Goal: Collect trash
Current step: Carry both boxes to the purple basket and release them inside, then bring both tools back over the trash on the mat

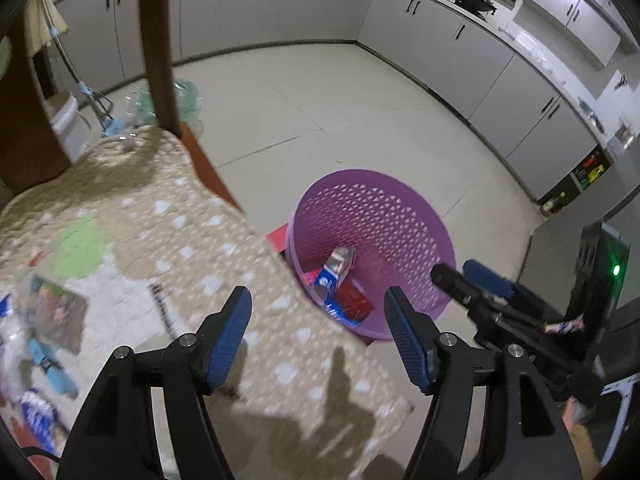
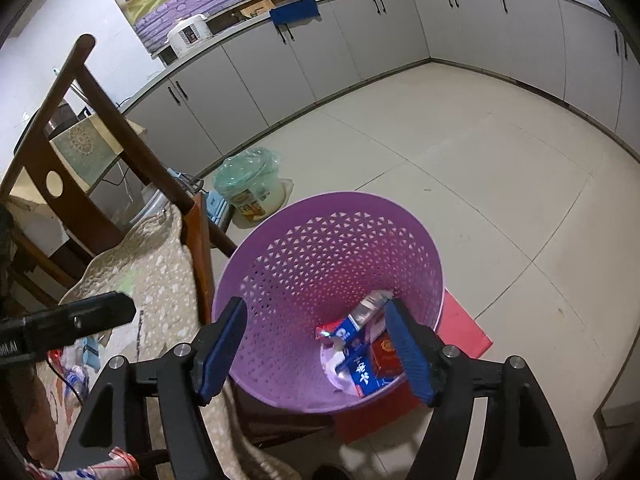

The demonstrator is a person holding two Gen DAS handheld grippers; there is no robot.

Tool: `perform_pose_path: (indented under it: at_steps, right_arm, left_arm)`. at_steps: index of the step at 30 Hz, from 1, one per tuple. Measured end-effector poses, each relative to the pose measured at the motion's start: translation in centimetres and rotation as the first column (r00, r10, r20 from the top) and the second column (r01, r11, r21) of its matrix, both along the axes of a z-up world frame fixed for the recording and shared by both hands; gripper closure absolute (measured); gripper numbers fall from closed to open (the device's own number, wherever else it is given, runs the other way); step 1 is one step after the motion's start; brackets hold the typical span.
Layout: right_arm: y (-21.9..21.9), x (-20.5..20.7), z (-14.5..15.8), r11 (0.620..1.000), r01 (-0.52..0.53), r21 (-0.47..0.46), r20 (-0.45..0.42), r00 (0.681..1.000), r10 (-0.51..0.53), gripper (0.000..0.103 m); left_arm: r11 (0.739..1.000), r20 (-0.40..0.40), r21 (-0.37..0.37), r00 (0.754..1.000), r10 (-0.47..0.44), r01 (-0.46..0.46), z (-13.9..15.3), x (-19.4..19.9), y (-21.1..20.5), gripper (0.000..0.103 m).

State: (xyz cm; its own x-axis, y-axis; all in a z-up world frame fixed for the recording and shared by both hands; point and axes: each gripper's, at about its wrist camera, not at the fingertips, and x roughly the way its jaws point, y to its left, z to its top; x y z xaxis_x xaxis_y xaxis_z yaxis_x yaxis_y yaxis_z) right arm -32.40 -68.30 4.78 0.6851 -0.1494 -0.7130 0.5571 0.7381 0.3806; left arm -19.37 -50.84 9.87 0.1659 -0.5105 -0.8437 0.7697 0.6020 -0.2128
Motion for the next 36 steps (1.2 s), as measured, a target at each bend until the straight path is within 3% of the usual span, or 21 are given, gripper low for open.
perform_pose_path:
  at_steps: [7,11,16,21,25,28,30,36]
  right_arm:
    - [3.3,-0.6,1.5,0.999,-0.040,-0.006,0.020,0.999,0.040,0.027]
    - [5.7,-0.1,2.5,0.996,-0.085,-0.009,0.034,0.996,0.085,0.027]
    - [9.1,0.6,3.5,0.989,-0.146,-0.015,0.033,0.989,0.146,0.027]
    - [12.9,1.9,4.0,0.970,-0.243,-0.016,0.024,0.970,0.244,0.027]
    - [17.0,3.8,4.3,0.937,-0.349,-0.032,-0.003,0.937,0.349,0.027]
    - [20.4,5.7,4.6,0.898,-0.437,-0.038,-0.020,0.899,0.437,0.027]
    - [22.6,7.1,5.1,0.869,-0.493,-0.045,-0.032,0.870,0.492,0.027]
    - [29.9,11.8,5.6,0.770,-0.635,-0.057,-0.059,0.772,0.632,0.027]
  left_arm:
    - [1.000,0.107,0.022,0.994,0.013,-0.016,1.5,-2.8,5.2,0.032]
    - [0.998,0.129,0.032,0.991,0.043,-0.048,1.5,-3.2,8.5,0.032]
    - [0.988,0.108,0.025,0.983,0.146,-0.150,1.0,-1.8,15.2,0.031]
    - [0.951,0.094,0.007,0.947,0.307,-0.309,0.3,0.8,23.7,0.031]
    - [0.890,0.118,0.033,0.886,0.449,-0.455,-0.8,3.6,30.6,0.031]
    - [0.836,0.142,0.035,0.831,0.539,-0.548,-1.4,6.0,35.5,0.031]
    - [0.812,0.159,0.042,0.807,0.569,-0.582,-1.6,7.4,37.6,0.031]
    - [0.795,0.117,0.023,0.791,0.600,-0.607,-2.8,11.6,41.0,0.031]
